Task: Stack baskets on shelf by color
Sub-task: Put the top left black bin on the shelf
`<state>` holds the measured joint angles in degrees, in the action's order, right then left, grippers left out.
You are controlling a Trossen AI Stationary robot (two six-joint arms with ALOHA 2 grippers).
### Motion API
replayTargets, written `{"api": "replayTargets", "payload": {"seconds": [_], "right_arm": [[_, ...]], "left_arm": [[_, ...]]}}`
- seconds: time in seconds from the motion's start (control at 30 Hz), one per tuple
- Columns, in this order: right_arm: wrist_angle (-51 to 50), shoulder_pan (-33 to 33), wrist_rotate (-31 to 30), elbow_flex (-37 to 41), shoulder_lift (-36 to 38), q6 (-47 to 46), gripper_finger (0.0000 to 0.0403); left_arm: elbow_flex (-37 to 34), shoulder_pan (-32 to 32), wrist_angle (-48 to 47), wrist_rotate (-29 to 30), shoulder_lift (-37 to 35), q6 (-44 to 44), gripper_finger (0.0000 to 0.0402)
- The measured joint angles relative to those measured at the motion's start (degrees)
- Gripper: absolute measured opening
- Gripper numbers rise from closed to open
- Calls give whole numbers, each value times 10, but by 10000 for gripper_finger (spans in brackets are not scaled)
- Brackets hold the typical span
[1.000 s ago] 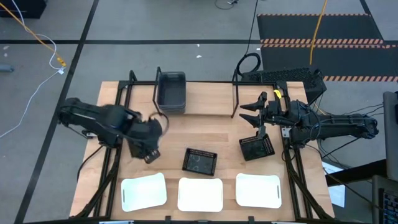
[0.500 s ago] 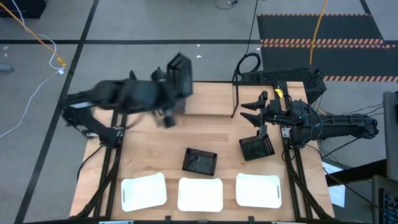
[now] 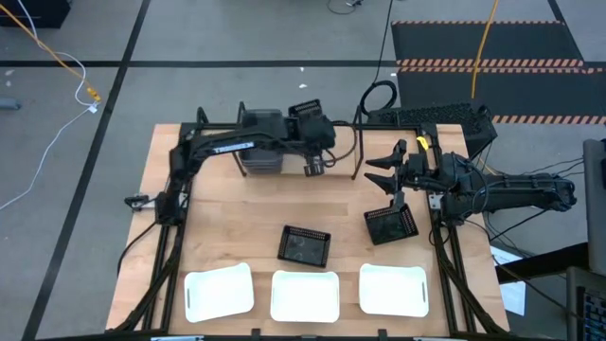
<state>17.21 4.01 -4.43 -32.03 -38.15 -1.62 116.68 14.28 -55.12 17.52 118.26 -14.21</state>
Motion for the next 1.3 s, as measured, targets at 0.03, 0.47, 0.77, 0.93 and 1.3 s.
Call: {"api": "replayTargets", "payload": {"seconds": [0.03,0.47,0.77,0.93,1.3], "right_arm": [[0,0,0,0,0,5,159],[5,0,0,0,0,30,159],[1,0,0,0,0,20,159],[-3,0,0,0,0,19,159],[-3,0,0,0,0,19,159]], "left_arm": [[0,6,-3,-13,9,-4,5],[1,49,-49,-124,59,38,11],[1,39,-65,-128,78,61,7],[1,38,-98,-128,82,70,16],[1,38,-129,-124,84,87,36]]}}
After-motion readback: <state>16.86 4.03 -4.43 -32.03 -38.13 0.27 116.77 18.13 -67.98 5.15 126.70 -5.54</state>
